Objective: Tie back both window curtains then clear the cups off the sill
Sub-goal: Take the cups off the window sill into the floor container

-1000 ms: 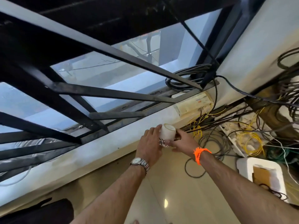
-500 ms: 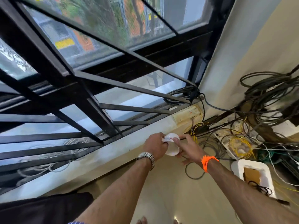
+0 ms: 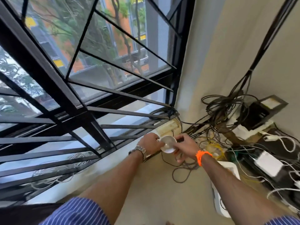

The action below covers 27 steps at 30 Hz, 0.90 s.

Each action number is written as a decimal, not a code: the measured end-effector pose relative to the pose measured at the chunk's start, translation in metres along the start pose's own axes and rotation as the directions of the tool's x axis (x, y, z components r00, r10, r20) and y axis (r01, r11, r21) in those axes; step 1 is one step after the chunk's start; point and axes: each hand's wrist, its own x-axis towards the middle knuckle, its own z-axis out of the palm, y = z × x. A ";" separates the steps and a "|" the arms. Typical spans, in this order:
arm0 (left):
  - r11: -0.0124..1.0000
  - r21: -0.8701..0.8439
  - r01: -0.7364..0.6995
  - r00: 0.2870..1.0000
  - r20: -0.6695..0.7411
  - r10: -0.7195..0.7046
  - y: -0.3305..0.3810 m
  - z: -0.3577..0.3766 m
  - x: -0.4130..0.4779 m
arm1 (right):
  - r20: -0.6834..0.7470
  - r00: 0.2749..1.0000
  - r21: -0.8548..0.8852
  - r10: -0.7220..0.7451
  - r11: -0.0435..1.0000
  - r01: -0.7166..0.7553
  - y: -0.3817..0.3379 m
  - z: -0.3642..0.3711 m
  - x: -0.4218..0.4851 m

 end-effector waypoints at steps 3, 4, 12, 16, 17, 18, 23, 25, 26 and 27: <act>0.998 0.048 -0.047 0.999 0.018 0.046 0.014 -0.014 -0.004 | -0.024 1.000 0.020 0.002 1.000 -0.002 -0.013 -0.008 -0.019; 0.996 0.053 -0.068 0.997 0.026 0.067 0.017 -0.017 -0.005 | -0.031 1.000 0.027 -0.001 1.000 0.002 -0.016 -0.010 -0.024; 0.948 0.123 -0.294 0.955 0.058 0.289 0.046 -0.021 -0.005 | -0.140 0.990 0.075 0.034 0.997 -0.023 -0.014 -0.018 -0.065; 0.911 0.120 -0.394 0.916 0.130 0.379 0.066 -0.007 -0.015 | -0.193 0.978 0.114 0.081 0.992 -0.060 0.001 -0.025 -0.096; 0.902 0.113 -0.416 0.905 0.148 0.398 0.072 -0.001 -0.019 | -0.210 0.973 0.130 0.094 0.989 -0.068 0.008 -0.029 -0.104; 0.897 0.099 -0.432 0.896 0.164 0.413 0.079 0.006 -0.023 | -0.234 0.966 0.154 0.107 0.985 -0.071 0.016 -0.032 -0.113; 0.842 0.065 -0.536 0.818 0.287 0.498 0.117 0.053 -0.053 | -0.339 0.922 0.276 0.187 0.957 -0.093 0.059 -0.050 -0.172; 0.795 0.076 -0.602 0.761 0.353 0.544 0.136 0.074 -0.071 | -0.367 0.900 0.312 0.234 0.943 -0.118 0.078 -0.057 -0.200; 0.772 0.082 -0.630 0.738 0.371 0.563 0.146 0.085 -0.081 | -0.383 0.888 0.331 0.255 0.935 -0.126 0.088 -0.061 -0.215; 0.758 0.089 -0.647 0.724 0.385 0.572 0.156 0.097 -0.092 | -0.399 0.874 0.352 0.277 0.927 -0.133 0.097 -0.065 -0.232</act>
